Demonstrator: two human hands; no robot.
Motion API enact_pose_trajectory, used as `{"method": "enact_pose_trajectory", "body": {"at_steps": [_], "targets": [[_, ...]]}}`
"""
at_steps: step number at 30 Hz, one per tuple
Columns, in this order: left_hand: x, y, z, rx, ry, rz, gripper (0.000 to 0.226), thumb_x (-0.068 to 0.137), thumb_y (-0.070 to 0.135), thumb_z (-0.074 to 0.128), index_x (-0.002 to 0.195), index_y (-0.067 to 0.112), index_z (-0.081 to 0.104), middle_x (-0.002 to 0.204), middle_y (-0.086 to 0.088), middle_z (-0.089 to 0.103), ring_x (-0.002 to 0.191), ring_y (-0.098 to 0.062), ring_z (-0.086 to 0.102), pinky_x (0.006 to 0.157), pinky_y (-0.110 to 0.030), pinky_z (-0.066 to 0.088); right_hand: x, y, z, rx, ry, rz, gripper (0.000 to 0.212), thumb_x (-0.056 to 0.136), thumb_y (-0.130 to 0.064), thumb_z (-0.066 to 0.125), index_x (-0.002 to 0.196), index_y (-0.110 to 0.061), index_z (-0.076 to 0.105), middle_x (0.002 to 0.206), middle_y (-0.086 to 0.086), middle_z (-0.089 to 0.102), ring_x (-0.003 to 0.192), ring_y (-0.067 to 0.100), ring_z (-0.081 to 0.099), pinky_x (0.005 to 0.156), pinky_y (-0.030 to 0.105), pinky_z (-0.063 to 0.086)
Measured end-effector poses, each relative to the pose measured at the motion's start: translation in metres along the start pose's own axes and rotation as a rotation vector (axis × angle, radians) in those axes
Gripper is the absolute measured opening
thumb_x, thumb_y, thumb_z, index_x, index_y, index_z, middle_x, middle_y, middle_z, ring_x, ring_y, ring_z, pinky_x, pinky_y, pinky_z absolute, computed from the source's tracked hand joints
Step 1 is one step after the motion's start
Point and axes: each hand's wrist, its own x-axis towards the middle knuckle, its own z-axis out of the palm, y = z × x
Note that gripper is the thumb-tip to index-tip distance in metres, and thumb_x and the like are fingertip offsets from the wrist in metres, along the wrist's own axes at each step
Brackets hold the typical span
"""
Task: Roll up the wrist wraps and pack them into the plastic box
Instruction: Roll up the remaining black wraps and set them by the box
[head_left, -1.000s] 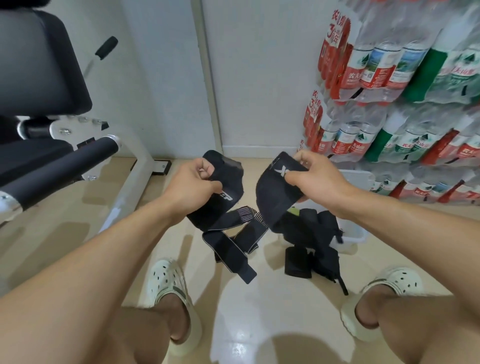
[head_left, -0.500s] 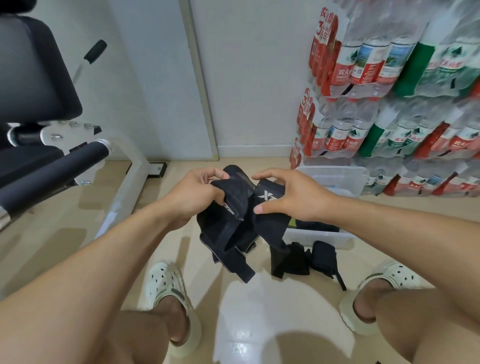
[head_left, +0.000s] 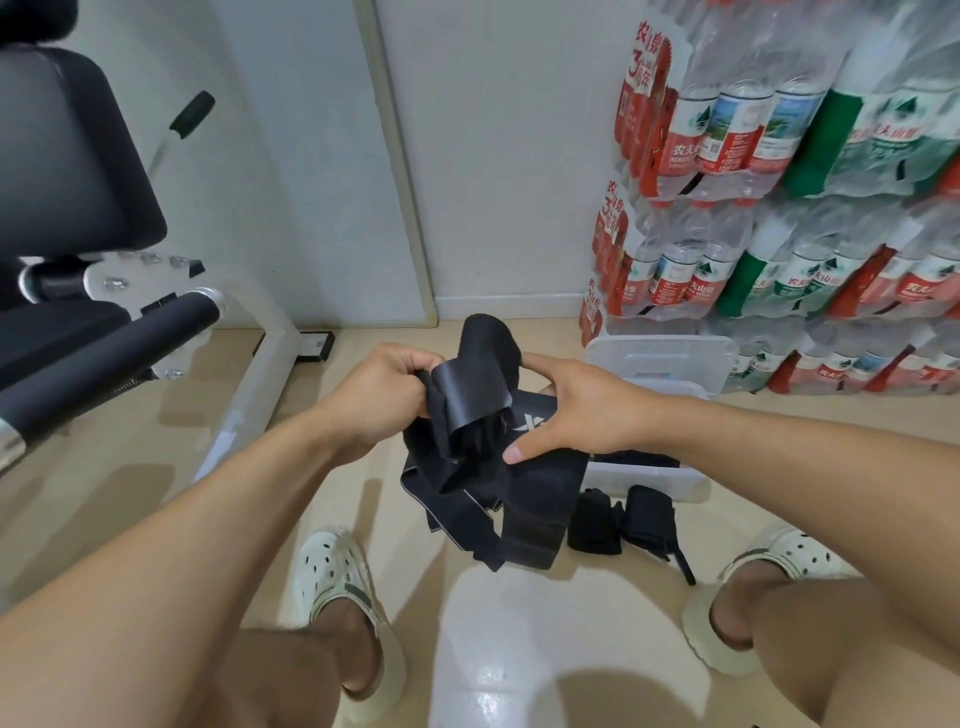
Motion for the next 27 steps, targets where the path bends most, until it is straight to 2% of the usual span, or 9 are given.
{"method": "enact_pose_trajectory", "body": {"at_steps": [3,6,9,11,13,16,21,24,27], "targets": [[0.001,-0.004,-0.001,0.058,-0.005,-0.017,0.040,0.064,-0.027,0.028,0.062,-0.002,0.061,0.058,-0.011,0.056,0.056,-0.017,0.051,0.057,-0.024,0.042,-0.003,-0.002,0.000,0.199,-0.005,-0.051,0.051,0.077,-0.023,0.090,0.124,-0.027,0.069,0.113,-0.011,0.075,0.100,0.005,0.072,0.086,0.024,0.059],[0.000,-0.004,-0.002,0.037,-0.011,-0.027,0.039,0.067,-0.024,0.030,0.067,0.000,0.060,0.059,-0.008,0.056,0.057,-0.018,0.050,0.060,-0.028,0.040,-0.003,-0.006,-0.001,0.278,0.039,-0.029,0.022,0.086,-0.026,0.082,0.099,-0.010,0.074,0.084,-0.006,0.076,0.072,0.004,0.071,0.063,0.015,0.053],[-0.003,0.003,-0.002,-0.083,-0.054,0.006,0.026,0.073,-0.007,0.040,0.073,0.008,0.061,0.062,-0.002,0.059,0.058,-0.013,0.053,0.064,-0.025,0.045,0.000,-0.007,-0.003,0.314,0.096,0.072,0.031,0.089,-0.031,0.078,0.078,-0.004,0.068,0.062,-0.003,0.066,0.052,0.007,0.060,0.050,0.016,0.044],[-0.005,0.007,0.000,-0.108,-0.098,0.034,0.015,0.086,0.001,0.049,0.081,0.007,0.062,0.069,-0.007,0.063,0.064,-0.014,0.059,0.077,-0.028,0.050,0.000,-0.008,-0.004,0.347,0.106,0.118,0.033,0.087,-0.037,0.079,0.075,-0.008,0.071,0.066,0.002,0.072,0.056,0.010,0.066,0.055,0.019,0.048],[-0.009,0.007,0.002,-0.049,-0.124,0.055,0.003,0.094,0.009,0.064,0.091,0.009,0.063,0.077,-0.006,0.065,0.072,-0.013,0.061,0.082,-0.030,0.049,0.002,-0.009,-0.004,0.375,0.134,0.155,0.041,0.085,-0.042,0.080,0.086,-0.002,0.074,0.079,0.010,0.077,0.068,0.018,0.071,0.068,0.028,0.053],[-0.009,0.003,0.003,0.159,-0.144,0.095,0.038,0.073,0.011,0.090,0.100,0.016,0.065,0.084,0.002,0.066,0.074,-0.006,0.060,0.071,-0.017,0.046,0.005,-0.009,-0.005,0.418,0.181,0.187,0.043,0.083,-0.040,0.082,0.092,0.001,0.075,0.087,0.011,0.079,0.083,0.028,0.076,0.082,0.037,0.057],[-0.003,0.002,-0.005,0.280,0.026,0.119,0.031,0.073,0.003,0.088,0.086,0.019,0.065,0.075,0.004,0.067,0.065,-0.007,0.061,0.062,-0.015,0.046,0.011,-0.004,-0.006,0.514,0.188,0.231,0.031,0.085,-0.036,0.081,0.067,-0.015,0.067,0.065,0.002,0.072,0.058,0.015,0.068,0.057,0.023,0.049],[-0.002,0.006,-0.011,0.196,0.162,0.133,0.025,0.074,0.007,0.088,0.077,0.019,0.066,0.073,-0.002,0.068,0.060,-0.008,0.059,0.059,-0.014,0.045,0.015,0.000,-0.007,0.472,0.209,0.273,0.032,0.085,-0.036,0.082,0.068,-0.014,0.065,0.060,-0.002,0.070,0.056,0.013,0.067,0.054,0.023,0.049],[-0.004,0.008,-0.017,0.089,0.243,0.145,0.026,0.071,0.013,0.092,0.074,0.020,0.067,0.077,-0.009,0.073,0.063,-0.014,0.061,0.062,-0.023,0.046,0.016,0.008,-0.006,0.348,0.255,0.271,0.033,0.084,-0.037,0.083,0.069,-0.013,0.066,0.061,-0.003,0.072,0.059,0.013,0.070,0.053,0.024,0.051]]}}
